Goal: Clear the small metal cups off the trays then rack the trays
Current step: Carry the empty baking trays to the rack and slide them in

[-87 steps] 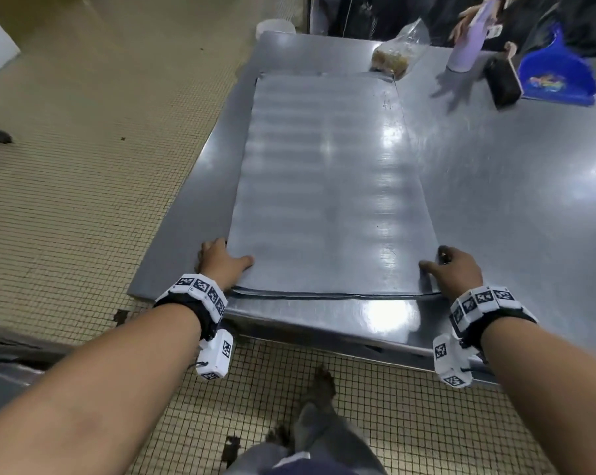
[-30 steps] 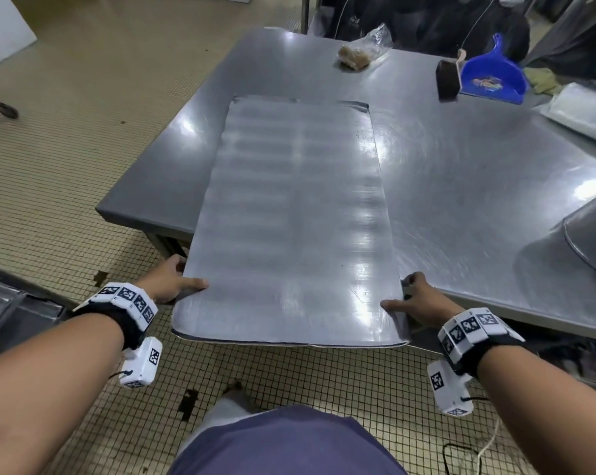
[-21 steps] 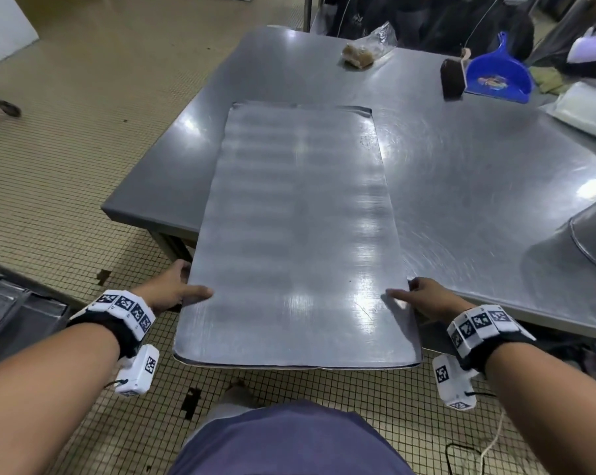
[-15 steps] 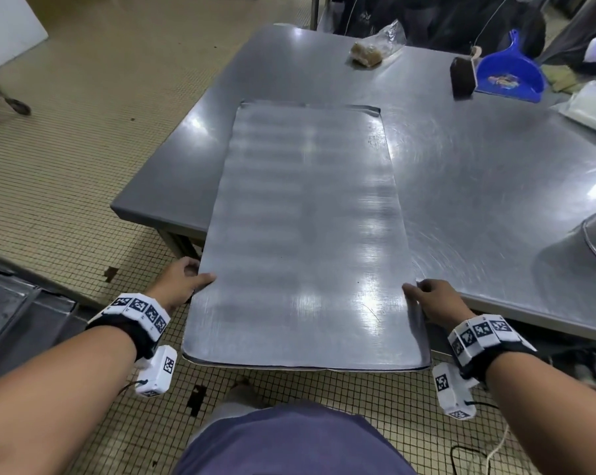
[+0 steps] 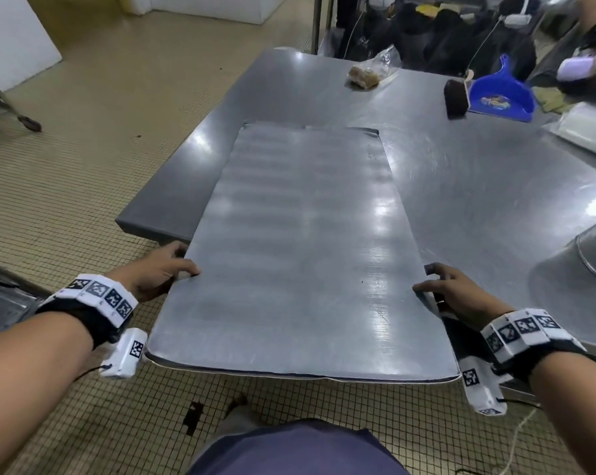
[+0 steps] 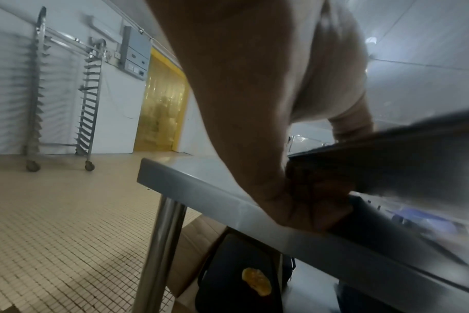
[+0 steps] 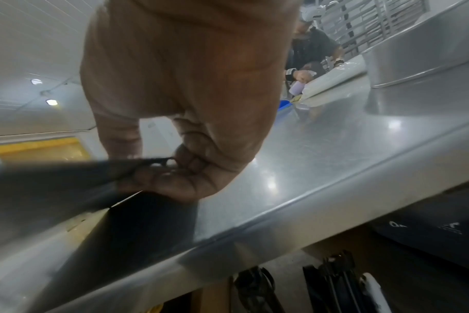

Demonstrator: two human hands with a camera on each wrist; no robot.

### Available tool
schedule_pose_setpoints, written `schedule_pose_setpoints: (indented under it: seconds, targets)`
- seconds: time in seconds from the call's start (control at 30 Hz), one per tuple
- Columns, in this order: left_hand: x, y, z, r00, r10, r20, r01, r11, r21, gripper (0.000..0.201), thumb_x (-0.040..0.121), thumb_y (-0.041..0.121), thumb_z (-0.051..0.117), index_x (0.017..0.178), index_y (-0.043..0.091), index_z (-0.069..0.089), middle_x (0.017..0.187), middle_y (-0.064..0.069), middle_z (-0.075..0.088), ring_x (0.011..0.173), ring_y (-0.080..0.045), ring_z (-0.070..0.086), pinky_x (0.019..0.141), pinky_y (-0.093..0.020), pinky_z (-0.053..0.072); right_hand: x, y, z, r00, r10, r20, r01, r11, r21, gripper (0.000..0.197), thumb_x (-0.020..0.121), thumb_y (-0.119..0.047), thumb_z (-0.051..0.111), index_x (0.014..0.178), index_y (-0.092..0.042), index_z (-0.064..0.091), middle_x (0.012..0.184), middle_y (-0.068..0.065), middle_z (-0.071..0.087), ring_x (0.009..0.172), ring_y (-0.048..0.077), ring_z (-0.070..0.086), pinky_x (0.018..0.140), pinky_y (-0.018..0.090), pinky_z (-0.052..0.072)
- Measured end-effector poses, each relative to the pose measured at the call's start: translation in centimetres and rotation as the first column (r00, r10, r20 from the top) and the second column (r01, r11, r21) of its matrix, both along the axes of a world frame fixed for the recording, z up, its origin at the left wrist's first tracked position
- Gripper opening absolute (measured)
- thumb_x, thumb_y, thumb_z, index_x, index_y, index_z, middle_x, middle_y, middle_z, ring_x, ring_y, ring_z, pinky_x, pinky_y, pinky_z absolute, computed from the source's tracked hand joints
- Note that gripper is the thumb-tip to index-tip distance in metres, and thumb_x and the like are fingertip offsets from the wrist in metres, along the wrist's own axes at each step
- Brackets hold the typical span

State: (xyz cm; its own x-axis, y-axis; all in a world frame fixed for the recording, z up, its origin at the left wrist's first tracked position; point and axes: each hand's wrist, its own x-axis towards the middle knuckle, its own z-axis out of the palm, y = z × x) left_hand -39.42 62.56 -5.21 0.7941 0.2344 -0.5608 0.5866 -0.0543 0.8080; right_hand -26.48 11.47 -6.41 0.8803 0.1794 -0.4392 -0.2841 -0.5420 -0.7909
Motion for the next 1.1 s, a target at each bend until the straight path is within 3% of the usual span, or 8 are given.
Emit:
schedule_pose_setpoints:
  seconds: [0.1,0.2,0.27,0.37,0.53,0.83,0.97,1.1]
  targets:
    - [0.7,-2.2,0.3,0.992,0.114,0.048,-0.114,0.993,0.006,0.022,0.082,0.003,0.067,0.104,0.005,0.062,0.102,-0.022,0.068,0.08,-0.032,0.067,0.064,-0.036,0.056,1.1,0.9,-0.8,0.961,-0.054,0.271,0.076,0.994,-0.072,0.012,0.084,-0.007,0.075,0.087,-0.003,0.065,0.08,0.016,0.058,0.068,0.017,0.052,0.066,0.027,0.043]
    - [1.2,-4.0,-0.2,0.974,0.178,0.143,-0.192,0.977,0.091,0.022,0.086,0.019,0.072,0.106,0.01,0.068,0.103,-0.015,0.074,0.081,-0.03,0.069,0.068,-0.034,0.054,1.5,2.0,0.3,0.987,-0.11,0.118,0.119,0.991,-0.064,0.041,0.097,-0.045,0.058,0.1,-0.004,0.059,0.091,0.011,0.06,0.088,0.026,0.057,0.081,0.036,0.043]
    - [1.1,-5.0,-0.2,0.967,0.174,0.185,-0.198,0.973,0.118,0.022,0.089,0.025,0.076,0.107,0.014,0.068,0.098,-0.006,0.075,0.086,-0.026,0.071,0.068,-0.032,0.055,2.2,1.7,0.3,0.976,-0.061,0.208,0.101,0.976,-0.192,0.057,0.095,-0.055,0.054,0.097,0.002,0.057,0.093,0.014,0.061,0.089,0.028,0.058,0.08,0.036,0.04]
    - [1.0,-5.9,-0.2,0.964,0.147,0.22,-0.19,0.963,0.19,0.033,0.084,0.03,0.082,0.109,0.015,0.067,0.099,-0.002,0.074,0.09,-0.024,0.072,0.074,-0.035,0.057,2.7,1.2,-0.2,0.964,-0.001,0.264,0.066,0.969,-0.238,0.061,0.086,-0.063,0.06,0.103,-0.005,0.062,0.1,0.007,0.067,0.092,0.027,0.064,0.083,0.037,0.047]
    - [1.4,-7.1,-0.1,0.954,0.169,0.246,-0.224,0.951,0.213,0.034,0.084,0.026,0.082,0.11,0.014,0.064,0.1,-0.001,0.072,0.088,-0.019,0.07,0.067,-0.029,0.053,3.6,1.3,0.0,0.961,-0.011,0.277,0.062,0.983,-0.175,0.051,0.079,-0.061,0.072,0.098,-0.013,0.067,0.09,0.0,0.072,0.082,0.021,0.069,0.084,0.042,0.056]
    - [5.3,-4.0,-2.0,0.958,0.204,0.202,-0.257,0.922,0.291,0.047,0.081,0.04,0.083,0.115,0.012,0.065,0.106,-0.003,0.074,0.094,-0.025,0.072,0.085,-0.041,0.059,8.3,3.5,-0.6,0.955,0.045,0.292,0.03,0.968,-0.248,0.049,0.086,-0.058,0.064,0.095,-0.01,0.065,0.088,0.004,0.07,0.084,0.026,0.066,0.08,0.038,0.051]
    - [8.1,-2.5,-2.2,0.964,0.203,0.171,-0.249,0.912,0.325,0.047,0.08,0.045,0.082,0.111,0.015,0.062,0.103,-0.001,0.072,0.09,-0.023,0.071,0.077,-0.037,0.058,11.2,4.8,-0.9,0.956,0.044,0.29,0.034,0.965,-0.261,0.05,0.085,-0.06,0.063,0.096,-0.011,0.065,0.089,0.004,0.07,0.082,0.024,0.066,0.081,0.04,0.053]
    - [11.4,-0.6,-2.2,0.967,0.183,0.174,-0.235,0.906,0.353,0.045,0.079,0.047,0.082,0.105,0.017,0.063,0.102,0.0,0.073,0.091,-0.021,0.071,0.082,-0.039,0.058,14.5,6.4,-0.7,0.958,0.043,0.284,0.036,0.964,-0.265,0.051,0.085,-0.06,0.063,0.097,-0.011,0.065,0.088,0.003,0.069,0.082,0.024,0.066,0.08,0.04,0.052]
